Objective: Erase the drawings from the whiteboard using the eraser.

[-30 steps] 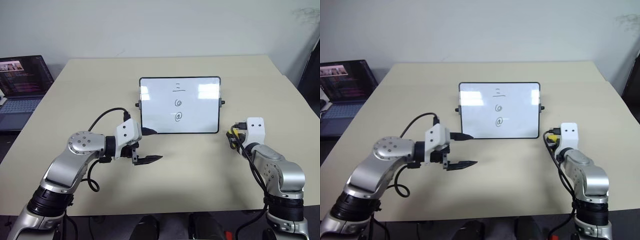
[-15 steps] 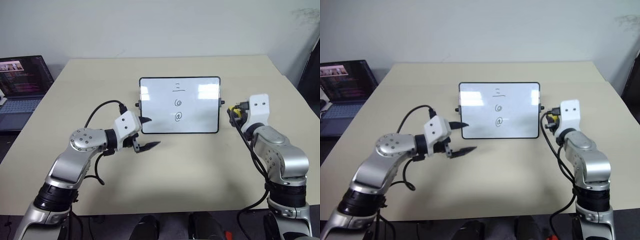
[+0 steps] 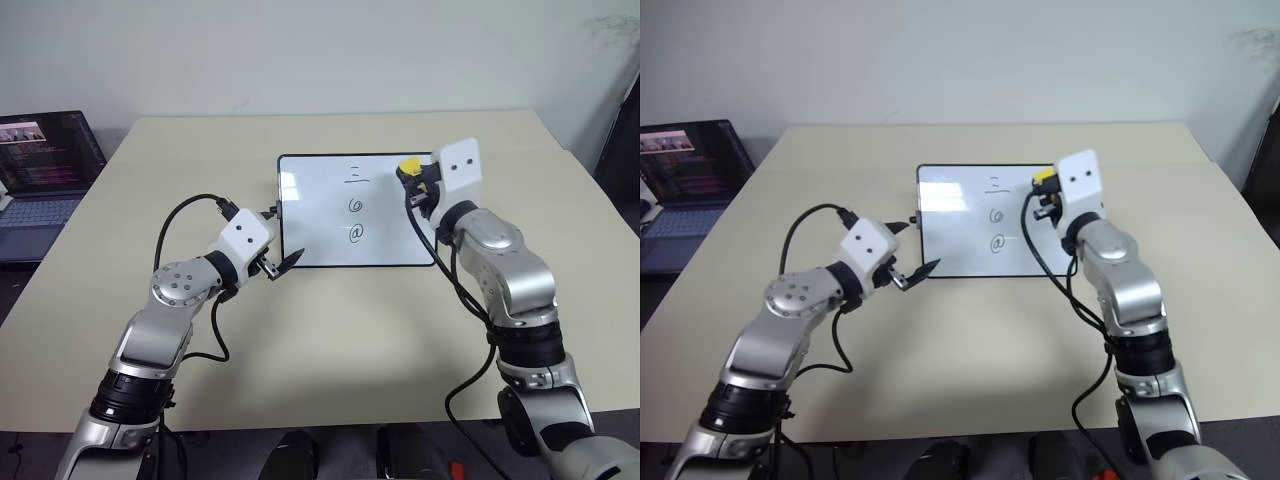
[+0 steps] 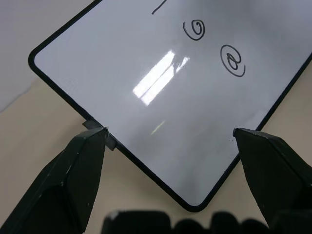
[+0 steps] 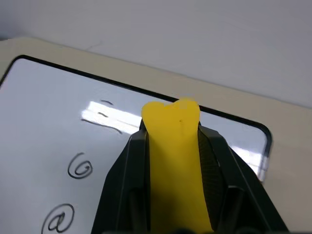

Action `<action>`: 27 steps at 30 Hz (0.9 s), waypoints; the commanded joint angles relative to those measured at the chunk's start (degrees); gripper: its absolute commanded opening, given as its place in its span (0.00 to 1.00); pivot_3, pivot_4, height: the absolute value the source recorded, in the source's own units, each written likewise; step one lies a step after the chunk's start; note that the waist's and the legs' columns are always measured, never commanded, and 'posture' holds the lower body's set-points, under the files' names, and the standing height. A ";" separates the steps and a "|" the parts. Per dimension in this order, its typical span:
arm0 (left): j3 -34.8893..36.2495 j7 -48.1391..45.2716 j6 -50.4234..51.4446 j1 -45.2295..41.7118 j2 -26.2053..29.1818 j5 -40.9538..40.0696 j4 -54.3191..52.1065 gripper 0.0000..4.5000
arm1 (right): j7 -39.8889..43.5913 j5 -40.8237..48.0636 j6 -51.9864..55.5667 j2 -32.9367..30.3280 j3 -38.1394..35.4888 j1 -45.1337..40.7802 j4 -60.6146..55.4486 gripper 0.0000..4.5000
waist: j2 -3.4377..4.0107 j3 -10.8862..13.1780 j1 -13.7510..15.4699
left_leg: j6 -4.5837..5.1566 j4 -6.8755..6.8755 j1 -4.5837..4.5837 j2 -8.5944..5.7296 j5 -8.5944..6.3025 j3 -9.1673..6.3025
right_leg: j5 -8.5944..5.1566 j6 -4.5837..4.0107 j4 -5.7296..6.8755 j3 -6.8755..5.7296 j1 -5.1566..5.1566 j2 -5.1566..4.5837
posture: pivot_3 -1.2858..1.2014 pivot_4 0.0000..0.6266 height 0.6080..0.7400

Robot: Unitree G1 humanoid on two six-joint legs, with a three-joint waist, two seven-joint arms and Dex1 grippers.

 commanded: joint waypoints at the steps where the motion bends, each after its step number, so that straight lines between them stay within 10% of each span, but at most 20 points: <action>1: 2.07 1.90 0.60 0.15 -0.48 0.52 -3.19 1.00 | 0.86 -1.18 -4.45 0.78 0.32 -2.92 2.05 0.22 | 0.00 0.00 0.02 | -0.03 0.00 0.00 0.00 0.02 0.00 | 0.00 0.00 0.00 0.00 0.00 0.00 | 0.52 0.24 1.00; 27: 0.41 8.57 1.32 -0.16 -8.59 2.38 -1.48 1.00 | 1.40 -6.46 -23.37 8.58 1.83 -12.61 25.79 0.22 | 0.00 0.00 -0.15 | -0.18 0.00 0.00 0.00 0.10 0.06 | 0.01 -0.02 0.06 0.05 -0.08 0.00 | 0.52 0.24 1.00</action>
